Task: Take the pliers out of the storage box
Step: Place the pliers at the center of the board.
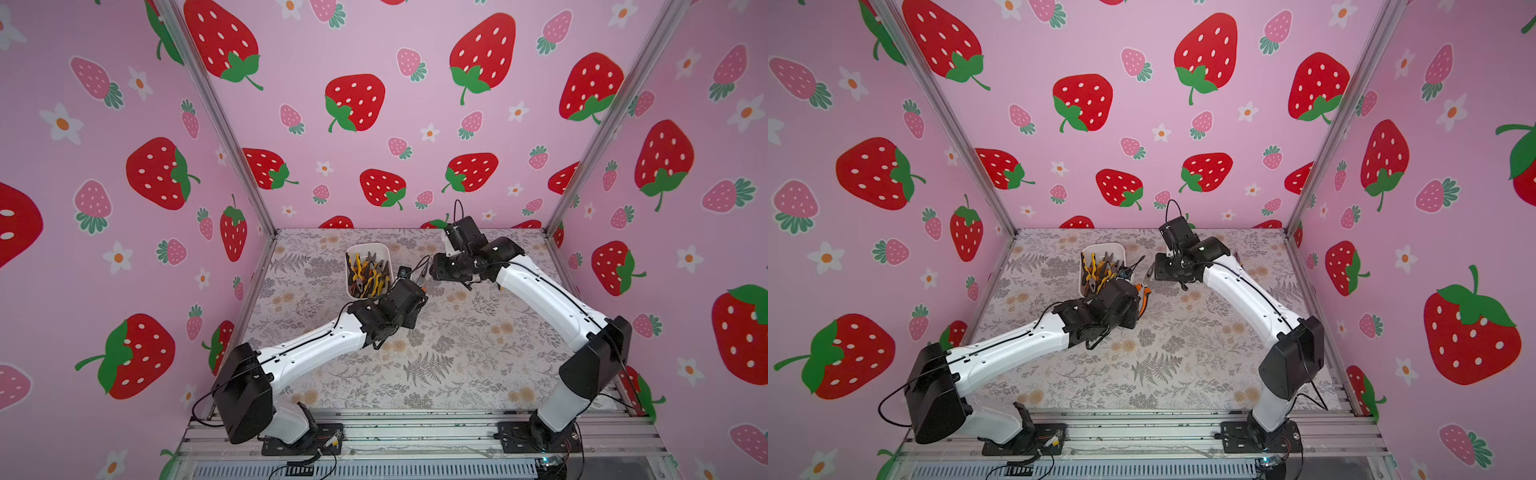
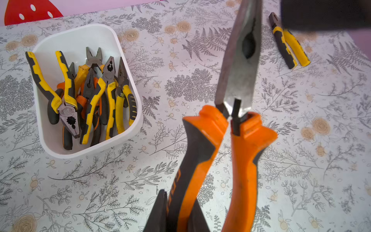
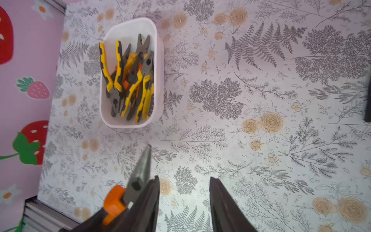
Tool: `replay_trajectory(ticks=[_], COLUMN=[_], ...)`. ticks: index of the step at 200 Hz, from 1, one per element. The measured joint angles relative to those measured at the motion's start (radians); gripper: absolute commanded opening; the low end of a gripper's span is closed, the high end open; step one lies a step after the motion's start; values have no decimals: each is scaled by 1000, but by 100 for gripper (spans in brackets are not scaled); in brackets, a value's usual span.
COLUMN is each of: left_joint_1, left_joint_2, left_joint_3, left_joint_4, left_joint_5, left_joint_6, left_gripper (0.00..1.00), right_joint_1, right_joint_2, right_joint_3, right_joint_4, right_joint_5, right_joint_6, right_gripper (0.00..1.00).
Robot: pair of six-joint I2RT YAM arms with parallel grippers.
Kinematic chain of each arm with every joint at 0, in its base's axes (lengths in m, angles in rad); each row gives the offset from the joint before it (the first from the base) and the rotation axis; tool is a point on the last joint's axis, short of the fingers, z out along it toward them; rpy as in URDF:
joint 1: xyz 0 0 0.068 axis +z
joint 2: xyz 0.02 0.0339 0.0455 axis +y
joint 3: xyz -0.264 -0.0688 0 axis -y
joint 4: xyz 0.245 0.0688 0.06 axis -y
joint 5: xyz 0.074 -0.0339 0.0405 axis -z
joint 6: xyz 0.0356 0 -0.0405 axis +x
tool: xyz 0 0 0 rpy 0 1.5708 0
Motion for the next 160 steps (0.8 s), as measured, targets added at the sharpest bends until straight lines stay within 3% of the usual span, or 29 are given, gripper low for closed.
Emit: replay_trajectory(ticks=[74, 160], left_joint_1=[-47, -137], left_joint_2=[3, 86], left_joint_3=[0, 28], left_joint_4=[13, 11], left_joint_5=[-43, -263], left_joint_6=[10, 1], left_gripper=[0, 0], right_joint_1=[3, 14], right_joint_2=[95, 95], right_joint_3=[79, -23], right_joint_4=[-29, 15], right_joint_5=[-16, -47], right_joint_6=[32, 123], right_gripper=[44, 38])
